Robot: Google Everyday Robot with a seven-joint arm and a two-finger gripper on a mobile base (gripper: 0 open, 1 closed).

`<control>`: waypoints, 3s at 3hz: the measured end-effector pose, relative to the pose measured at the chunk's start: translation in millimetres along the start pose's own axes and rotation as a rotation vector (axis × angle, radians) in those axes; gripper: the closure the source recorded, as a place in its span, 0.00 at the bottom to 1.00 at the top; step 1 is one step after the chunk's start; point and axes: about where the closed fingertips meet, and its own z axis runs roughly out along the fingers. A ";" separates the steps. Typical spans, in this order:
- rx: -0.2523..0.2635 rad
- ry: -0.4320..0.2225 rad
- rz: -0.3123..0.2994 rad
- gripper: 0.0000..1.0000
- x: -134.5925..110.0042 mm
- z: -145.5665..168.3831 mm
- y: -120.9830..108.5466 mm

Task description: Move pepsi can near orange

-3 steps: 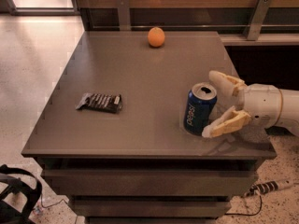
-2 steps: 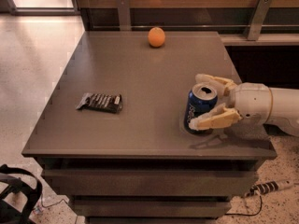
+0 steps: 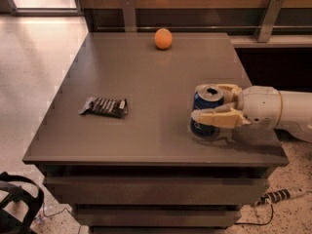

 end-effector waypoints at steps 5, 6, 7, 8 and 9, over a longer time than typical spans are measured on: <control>0.030 -0.011 -0.013 1.00 -46.6 11.8 -98.0; 0.085 0.006 -0.020 1.00 -64.9 11.0 -150.3; 0.136 0.001 -0.024 1.00 -73.3 11.2 -202.7; 0.156 -0.027 -0.027 1.00 -69.7 17.5 -243.1; 0.182 -0.043 -0.031 1.00 -61.5 25.4 -277.3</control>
Offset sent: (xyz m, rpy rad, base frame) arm -0.0001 0.0016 0.0004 -0.0001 -0.0006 0.0030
